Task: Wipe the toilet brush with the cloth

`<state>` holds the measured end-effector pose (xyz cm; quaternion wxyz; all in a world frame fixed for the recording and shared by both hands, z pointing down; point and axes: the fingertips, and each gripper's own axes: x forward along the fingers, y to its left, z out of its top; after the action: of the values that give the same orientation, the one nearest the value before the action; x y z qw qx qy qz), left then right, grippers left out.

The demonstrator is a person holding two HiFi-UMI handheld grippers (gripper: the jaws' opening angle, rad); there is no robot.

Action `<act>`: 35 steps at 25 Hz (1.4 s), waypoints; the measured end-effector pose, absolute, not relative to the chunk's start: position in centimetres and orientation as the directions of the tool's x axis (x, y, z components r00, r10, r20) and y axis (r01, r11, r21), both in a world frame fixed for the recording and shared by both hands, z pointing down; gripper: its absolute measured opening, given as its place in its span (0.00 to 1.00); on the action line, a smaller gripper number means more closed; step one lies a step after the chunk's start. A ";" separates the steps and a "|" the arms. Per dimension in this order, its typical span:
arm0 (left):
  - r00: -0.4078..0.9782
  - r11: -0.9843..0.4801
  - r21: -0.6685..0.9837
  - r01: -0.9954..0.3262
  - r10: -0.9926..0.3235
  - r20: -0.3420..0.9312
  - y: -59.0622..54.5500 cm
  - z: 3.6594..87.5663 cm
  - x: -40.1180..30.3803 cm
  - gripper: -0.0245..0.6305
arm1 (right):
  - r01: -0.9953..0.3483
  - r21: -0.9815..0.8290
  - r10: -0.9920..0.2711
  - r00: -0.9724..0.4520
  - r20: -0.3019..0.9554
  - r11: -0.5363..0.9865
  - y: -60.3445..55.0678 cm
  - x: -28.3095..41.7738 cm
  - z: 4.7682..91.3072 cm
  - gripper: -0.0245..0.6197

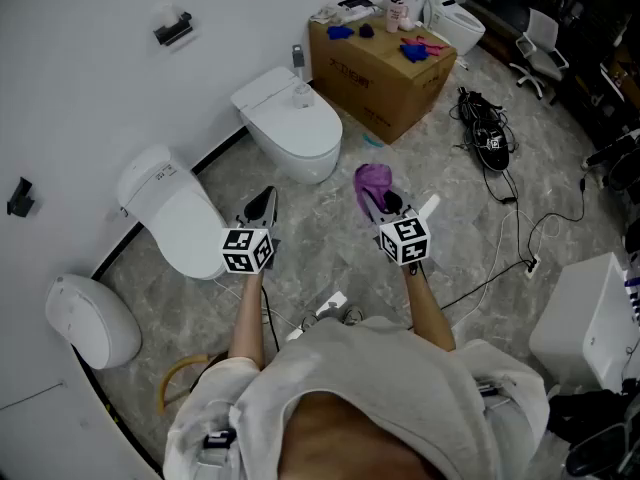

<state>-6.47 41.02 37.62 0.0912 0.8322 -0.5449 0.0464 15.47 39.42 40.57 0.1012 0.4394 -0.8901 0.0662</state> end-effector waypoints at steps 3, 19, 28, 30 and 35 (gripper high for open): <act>0.398 -0.386 0.102 -0.917 -0.900 0.174 40.8 37.7 -6.2 0.07 | -0.793 -0.028 -0.766 -0.596 0.239 0.609 39.1 15.8 40.6 0.24; 0.336 -0.325 0.086 -0.942 -0.918 0.211 42.3 38.9 -3.3 0.07 | -0.751 -0.056 -0.720 -0.649 0.246 0.658 39.2 18.6 42.0 0.24; 0.322 -0.315 0.069 -0.947 -0.915 0.242 41.7 39.7 -2.3 0.07 | -0.744 -0.078 -0.706 -0.658 0.262 0.664 38.4 19.7 43.7 0.24; 0.324 -0.317 0.069 -0.946 -0.913 0.247 41.0 39.9 -2.4 0.07 | -0.745 -0.083 -0.706 -0.657 0.264 0.662 37.9 19.6 43.9 0.24; 0.340 -0.332 0.075 -0.940 -0.907 0.249 37.7 40.4 -2.7 0.07 | -0.746 -0.082 -0.703 -0.653 0.283 0.660 35.8 19.0 44.7 0.24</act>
<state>-2.68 37.73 40.43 0.1030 0.8120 -0.5688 0.0810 18.95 35.80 44.67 0.1141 0.4007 -0.9040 0.0962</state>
